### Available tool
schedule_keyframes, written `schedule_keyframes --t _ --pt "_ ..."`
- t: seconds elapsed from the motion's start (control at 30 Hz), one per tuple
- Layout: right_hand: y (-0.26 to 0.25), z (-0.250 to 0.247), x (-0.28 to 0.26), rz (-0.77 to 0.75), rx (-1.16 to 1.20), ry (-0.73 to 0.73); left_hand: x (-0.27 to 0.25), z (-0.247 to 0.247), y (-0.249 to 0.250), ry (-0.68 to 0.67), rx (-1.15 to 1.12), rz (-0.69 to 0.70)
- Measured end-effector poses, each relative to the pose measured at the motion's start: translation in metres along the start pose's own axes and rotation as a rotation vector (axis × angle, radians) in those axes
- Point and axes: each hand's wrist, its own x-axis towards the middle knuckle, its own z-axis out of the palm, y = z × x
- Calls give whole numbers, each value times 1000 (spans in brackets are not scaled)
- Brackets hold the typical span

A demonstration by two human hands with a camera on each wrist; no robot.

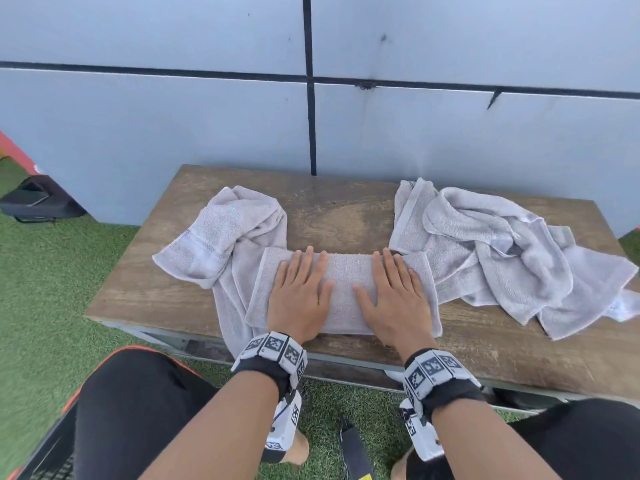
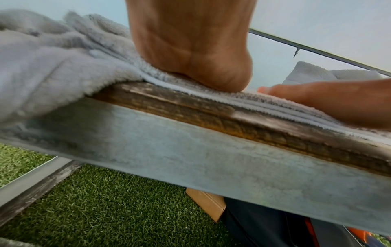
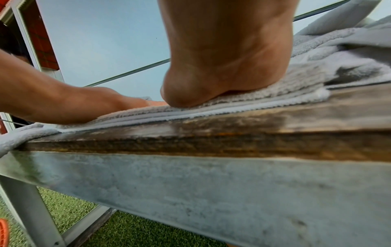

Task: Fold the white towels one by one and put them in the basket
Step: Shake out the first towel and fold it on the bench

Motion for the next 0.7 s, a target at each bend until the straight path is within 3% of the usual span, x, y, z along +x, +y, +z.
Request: schedule_keyframes --t 0.7 --pt "34 -13 -21 101 -15 19 -13 -18 -45 -45 23 -162"
